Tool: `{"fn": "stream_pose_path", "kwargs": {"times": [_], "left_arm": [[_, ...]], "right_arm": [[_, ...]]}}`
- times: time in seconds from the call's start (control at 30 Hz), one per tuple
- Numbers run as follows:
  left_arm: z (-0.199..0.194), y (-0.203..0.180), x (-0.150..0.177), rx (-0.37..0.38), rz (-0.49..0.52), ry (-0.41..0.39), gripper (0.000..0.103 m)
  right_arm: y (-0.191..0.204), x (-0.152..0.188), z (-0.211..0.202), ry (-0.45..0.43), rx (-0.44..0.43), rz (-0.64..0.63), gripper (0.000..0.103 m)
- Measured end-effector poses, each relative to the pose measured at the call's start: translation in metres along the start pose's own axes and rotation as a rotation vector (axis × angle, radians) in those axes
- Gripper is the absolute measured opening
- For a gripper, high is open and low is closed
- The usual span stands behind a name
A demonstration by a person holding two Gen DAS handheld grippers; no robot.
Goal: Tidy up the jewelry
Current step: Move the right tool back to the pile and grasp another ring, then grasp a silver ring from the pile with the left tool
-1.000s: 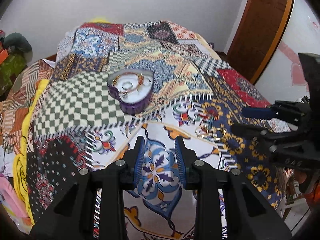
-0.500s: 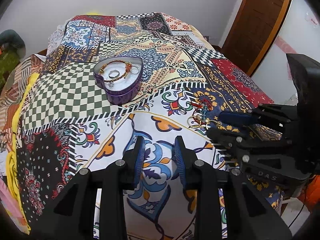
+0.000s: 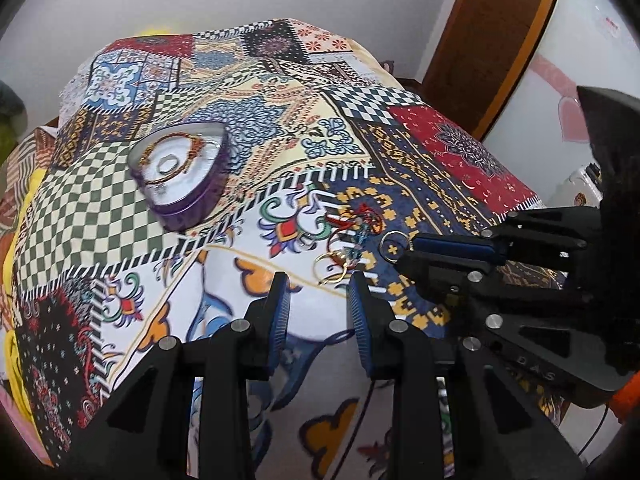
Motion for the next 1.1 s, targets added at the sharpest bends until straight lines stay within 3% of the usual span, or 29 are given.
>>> {"fn": "stream_pose_path", "kwargs": {"times": [0.3, 0.43, 0.67, 1.0, 1.1], "left_arm": [[0.014, 0.000, -0.008, 0.007, 0.026, -0.010, 0.030], [0.013, 0.000, -0.008, 0.009, 0.032, -0.018, 0.014], [0.007, -0.006, -0.002, 0.004, 0.039, -0.022, 0.002], [-0.016, -0.005, 0.003, -0.017, 0.037, -0.063, 0.000], [-0.018, -0.005, 0.002, 0.007, 0.029, -0.043, 0.000]], "right_arm": [[-0.018, 0.002, -0.004, -0.011, 0.008, 0.037, 0.009], [-0.023, 0.001, -0.006, -0.014, 0.003, 0.053, 0.009], [-0.025, -0.003, -0.012, -0.025, -0.001, 0.068, 0.009], [-0.025, -0.010, -0.026, -0.054, 0.003, 0.077, 0.009], [-0.026, -0.012, -0.029, -0.062, 0.006, 0.081, 0.009]]}}
Point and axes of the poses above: each gripper's, at about its wrist camera, not at the fingertips, and z roughly the way its jaws point, y to its left, x to its underside, the point moved 7 cm from there along z, roughly the way its jaws point, and after that the axes turned 14 degrees about x, right-handed, at the moved point
